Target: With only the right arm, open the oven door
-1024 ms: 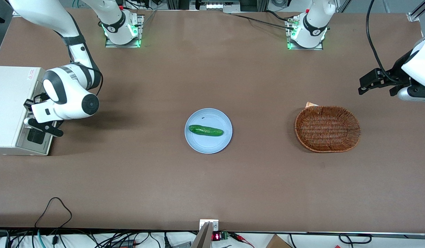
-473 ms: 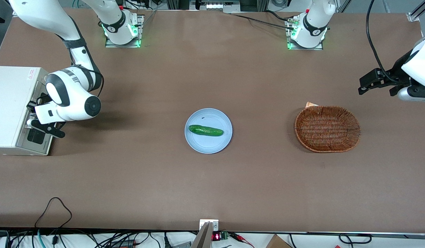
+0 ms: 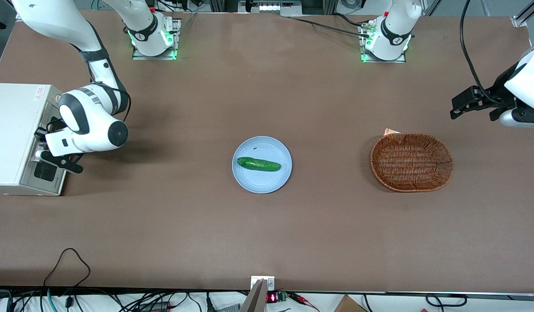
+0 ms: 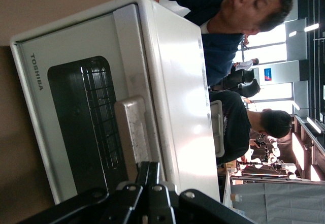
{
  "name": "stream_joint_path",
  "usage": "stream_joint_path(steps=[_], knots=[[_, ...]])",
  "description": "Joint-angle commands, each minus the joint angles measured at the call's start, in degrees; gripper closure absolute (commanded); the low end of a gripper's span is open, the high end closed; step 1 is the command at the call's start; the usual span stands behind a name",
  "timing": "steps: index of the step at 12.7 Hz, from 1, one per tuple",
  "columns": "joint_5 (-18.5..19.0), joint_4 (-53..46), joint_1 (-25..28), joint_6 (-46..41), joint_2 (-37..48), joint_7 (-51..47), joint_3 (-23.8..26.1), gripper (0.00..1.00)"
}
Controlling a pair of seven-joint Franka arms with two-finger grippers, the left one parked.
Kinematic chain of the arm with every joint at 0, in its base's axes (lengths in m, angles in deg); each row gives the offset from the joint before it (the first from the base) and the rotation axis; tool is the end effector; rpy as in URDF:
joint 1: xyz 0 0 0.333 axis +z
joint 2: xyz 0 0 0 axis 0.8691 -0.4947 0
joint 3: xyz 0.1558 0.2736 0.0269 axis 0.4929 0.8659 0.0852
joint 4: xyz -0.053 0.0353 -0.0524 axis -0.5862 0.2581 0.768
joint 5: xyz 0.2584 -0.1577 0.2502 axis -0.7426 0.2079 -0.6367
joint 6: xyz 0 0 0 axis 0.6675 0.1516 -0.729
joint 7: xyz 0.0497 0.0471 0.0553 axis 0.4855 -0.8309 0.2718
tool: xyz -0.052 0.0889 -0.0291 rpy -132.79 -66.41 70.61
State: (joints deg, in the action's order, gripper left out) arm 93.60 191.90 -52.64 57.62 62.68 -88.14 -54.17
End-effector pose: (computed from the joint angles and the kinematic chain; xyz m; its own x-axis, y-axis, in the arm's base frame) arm 0.5692 -0.0395 0.2631 0.9824 -0.1050 0.1544 -0.1821 -0.3570 0.9162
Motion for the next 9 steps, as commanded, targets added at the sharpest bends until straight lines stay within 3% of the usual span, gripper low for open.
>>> stream_joint_path(steps=[1, 9], knots=[[2.42, 1.44, -0.59, 0.07, 0.02, -1.26, 0.06, 1.00], [2.51, 1.44, -0.50, 0.42, -0.59, -0.82, 0.15, 1.00]])
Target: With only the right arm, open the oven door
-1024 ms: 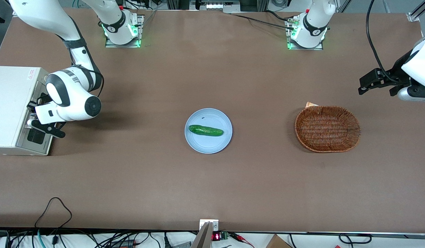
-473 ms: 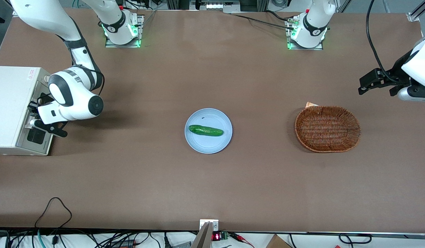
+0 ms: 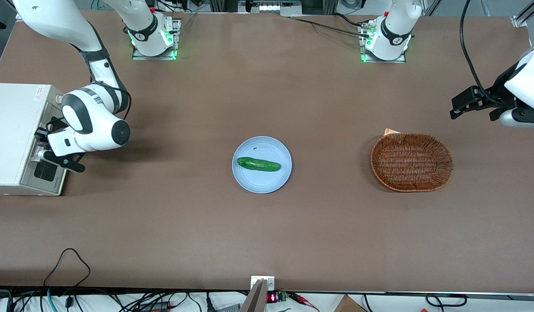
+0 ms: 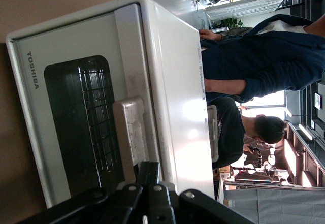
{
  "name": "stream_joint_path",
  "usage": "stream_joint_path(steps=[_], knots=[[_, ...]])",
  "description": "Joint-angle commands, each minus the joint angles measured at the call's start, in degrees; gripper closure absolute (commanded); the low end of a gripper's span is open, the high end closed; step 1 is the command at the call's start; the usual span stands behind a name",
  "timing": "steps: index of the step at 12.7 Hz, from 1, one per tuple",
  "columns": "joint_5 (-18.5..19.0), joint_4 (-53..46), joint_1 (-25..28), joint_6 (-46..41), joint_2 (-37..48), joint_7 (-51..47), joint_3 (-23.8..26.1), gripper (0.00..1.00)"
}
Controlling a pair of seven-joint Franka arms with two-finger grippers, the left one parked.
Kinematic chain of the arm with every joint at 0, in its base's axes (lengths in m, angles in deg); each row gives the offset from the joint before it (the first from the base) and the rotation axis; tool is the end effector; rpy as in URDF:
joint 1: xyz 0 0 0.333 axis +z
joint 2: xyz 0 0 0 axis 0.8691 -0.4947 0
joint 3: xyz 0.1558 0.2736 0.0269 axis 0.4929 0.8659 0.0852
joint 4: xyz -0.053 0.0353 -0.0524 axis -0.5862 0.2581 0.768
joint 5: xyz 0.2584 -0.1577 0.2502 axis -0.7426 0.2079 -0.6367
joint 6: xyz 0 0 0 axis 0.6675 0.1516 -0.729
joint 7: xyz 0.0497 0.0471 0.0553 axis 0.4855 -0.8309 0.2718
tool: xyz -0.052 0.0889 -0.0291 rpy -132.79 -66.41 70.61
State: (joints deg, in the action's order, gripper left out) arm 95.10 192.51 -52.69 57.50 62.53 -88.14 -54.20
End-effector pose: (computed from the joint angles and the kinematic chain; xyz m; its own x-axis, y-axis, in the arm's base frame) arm 0.5669 -0.0415 0.2592 0.9859 -0.0855 0.1436 -0.1644 -0.3413 0.9255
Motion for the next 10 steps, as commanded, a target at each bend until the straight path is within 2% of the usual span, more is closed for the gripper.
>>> stream_joint_path(steps=[1, 10], knots=[[1.01, 0.75, -0.46, 0.71, -0.53, -0.82, 0.18, 1.00], [-1.19, 0.66, 0.33, 3.61, -1.06, -0.21, 0.88, 1.00]])
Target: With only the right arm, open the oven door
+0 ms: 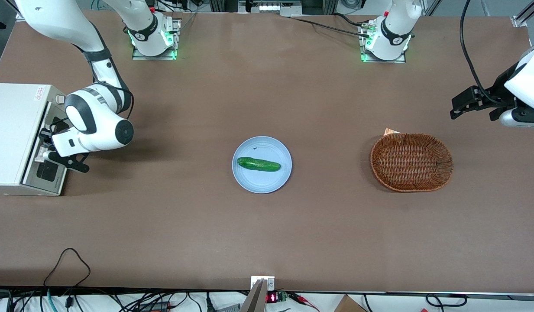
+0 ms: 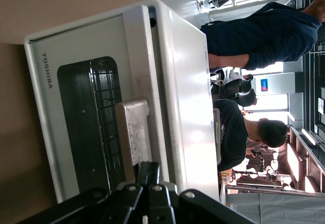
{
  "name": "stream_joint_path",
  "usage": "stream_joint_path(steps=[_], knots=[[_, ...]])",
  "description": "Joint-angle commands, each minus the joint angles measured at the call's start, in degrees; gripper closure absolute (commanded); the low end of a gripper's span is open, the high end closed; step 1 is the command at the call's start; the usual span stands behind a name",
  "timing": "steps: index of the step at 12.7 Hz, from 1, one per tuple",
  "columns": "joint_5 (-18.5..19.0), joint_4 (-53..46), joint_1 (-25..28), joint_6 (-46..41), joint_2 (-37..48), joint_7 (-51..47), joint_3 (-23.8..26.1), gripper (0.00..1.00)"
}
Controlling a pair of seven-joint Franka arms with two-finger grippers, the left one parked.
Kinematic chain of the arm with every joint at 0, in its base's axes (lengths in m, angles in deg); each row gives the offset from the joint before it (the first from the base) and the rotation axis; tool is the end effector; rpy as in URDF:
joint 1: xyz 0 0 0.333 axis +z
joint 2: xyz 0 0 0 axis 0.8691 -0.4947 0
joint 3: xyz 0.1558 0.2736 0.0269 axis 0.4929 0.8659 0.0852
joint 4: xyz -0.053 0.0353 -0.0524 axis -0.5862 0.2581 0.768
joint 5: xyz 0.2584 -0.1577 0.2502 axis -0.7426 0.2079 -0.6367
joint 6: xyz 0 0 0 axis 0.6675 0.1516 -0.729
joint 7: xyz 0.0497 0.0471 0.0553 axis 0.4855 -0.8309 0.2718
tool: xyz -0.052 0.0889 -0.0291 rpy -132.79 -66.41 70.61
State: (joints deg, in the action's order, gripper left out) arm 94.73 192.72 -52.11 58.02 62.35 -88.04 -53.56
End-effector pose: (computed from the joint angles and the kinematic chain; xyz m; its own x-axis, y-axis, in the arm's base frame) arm 0.5663 -0.0286 0.2549 0.9885 -0.0661 0.1357 -0.1504 -0.3581 0.9215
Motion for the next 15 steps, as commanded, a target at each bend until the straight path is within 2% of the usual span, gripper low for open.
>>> stream_joint_path(steps=[1, 7, 15], knots=[[-1.26, 0.36, -0.32, 3.26, -0.88, -0.31, 0.93, 1.00], [-1.44, -0.08, 0.47, 3.44, -3.34, -0.48, 3.22, 1.00], [-2.75, -2.09, 3.98, 3.44, -8.08, -1.19, 3.31, 1.00]])
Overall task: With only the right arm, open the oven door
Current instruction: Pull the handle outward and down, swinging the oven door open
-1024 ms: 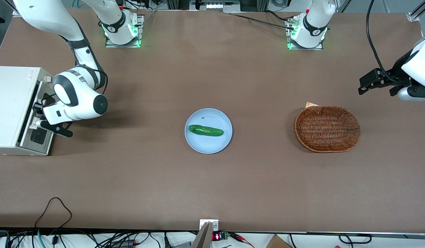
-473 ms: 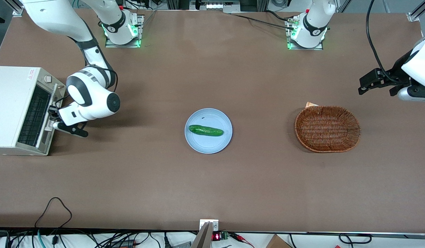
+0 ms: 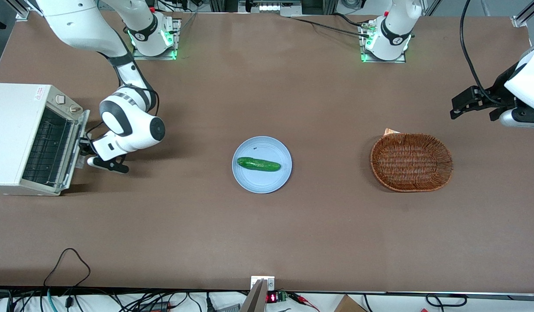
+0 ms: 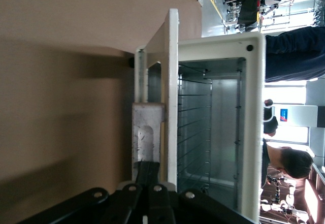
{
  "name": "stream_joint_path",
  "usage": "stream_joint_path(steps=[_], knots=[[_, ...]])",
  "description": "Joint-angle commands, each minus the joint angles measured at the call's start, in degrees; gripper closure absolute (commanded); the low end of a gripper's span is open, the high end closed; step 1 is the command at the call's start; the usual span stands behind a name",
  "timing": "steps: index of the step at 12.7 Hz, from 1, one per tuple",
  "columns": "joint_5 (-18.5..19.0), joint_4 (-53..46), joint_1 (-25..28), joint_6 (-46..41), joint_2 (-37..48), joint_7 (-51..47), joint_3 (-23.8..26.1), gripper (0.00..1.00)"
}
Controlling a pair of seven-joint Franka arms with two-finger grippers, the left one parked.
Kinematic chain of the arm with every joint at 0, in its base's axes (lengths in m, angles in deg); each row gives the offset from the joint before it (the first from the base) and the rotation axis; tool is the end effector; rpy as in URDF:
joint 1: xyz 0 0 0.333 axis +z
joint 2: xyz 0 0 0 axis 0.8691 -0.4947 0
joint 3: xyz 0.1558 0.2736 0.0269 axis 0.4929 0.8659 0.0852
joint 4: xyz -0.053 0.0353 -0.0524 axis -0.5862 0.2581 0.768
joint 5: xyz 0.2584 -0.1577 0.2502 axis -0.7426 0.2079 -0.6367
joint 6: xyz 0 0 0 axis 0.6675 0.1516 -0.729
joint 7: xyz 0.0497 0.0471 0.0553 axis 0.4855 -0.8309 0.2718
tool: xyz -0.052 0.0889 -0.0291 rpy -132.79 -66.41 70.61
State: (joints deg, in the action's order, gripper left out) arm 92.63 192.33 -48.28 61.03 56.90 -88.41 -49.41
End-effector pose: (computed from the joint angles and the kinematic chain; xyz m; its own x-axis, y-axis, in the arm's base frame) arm 0.5574 0.0545 0.1978 0.9967 0.0569 0.0576 -0.0266 -0.4415 0.8969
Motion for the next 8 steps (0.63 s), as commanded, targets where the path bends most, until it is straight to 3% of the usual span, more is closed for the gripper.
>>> stream_joint_path(steps=[1, 3, 8], knots=[[-1.26, -2.32, 0.67, 0.43, -3.34, -0.90, -0.83, 1.00], [-3.11, -3.90, 1.37, 0.34, -4.57, -0.98, -0.83, 1.00], [-3.20, -5.48, 2.34, 0.34, -7.64, -1.07, -0.83, 1.00]])
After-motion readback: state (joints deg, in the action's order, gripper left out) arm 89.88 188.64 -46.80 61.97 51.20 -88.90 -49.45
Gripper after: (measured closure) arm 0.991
